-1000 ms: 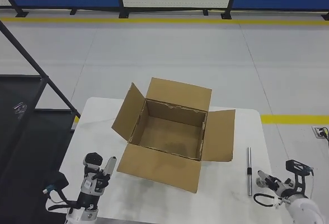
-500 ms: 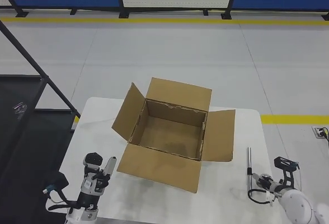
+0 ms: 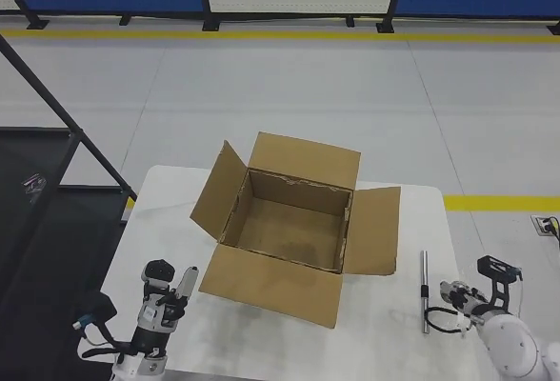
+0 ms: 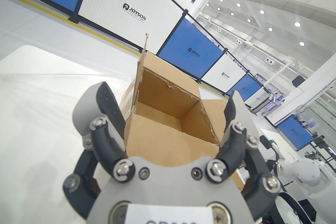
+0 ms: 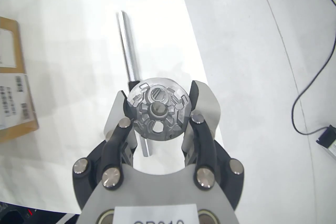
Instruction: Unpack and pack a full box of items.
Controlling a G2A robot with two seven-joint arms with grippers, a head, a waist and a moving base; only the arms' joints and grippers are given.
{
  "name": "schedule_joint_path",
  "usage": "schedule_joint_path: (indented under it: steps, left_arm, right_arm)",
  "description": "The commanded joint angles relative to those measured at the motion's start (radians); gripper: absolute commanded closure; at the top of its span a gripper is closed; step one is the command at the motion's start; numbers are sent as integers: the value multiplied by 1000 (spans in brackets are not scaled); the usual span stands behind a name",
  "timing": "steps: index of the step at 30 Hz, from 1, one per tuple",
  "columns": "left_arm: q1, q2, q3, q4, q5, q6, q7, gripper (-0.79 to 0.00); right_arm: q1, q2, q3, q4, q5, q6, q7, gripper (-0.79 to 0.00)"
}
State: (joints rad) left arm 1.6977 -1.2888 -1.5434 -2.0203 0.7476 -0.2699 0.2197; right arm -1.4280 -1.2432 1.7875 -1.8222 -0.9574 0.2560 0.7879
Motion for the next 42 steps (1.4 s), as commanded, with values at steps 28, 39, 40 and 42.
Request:
schedule_joint_path:
  steps: [28,39,40,42]
  left_arm:
    - [94,-4,-137,21,-132,-28,132,-785]
    - [114,-9,-155,30,-148,-64,142,-785]
    - [114,-9,-155,31,-147,-67,140,-785]
    - [113,-9,-157,33,-146,-70,136,-785]
  right_arm:
    - [784,-198,-1027,234,-197,262,-44,0]
    - [1083,-417,-1257,895,-25,369,-77,0]
    - [1097,-436,-1269,950,-12,366,-86,0]
    - [1117,-475,-1284,1048,26,360,-99,0]
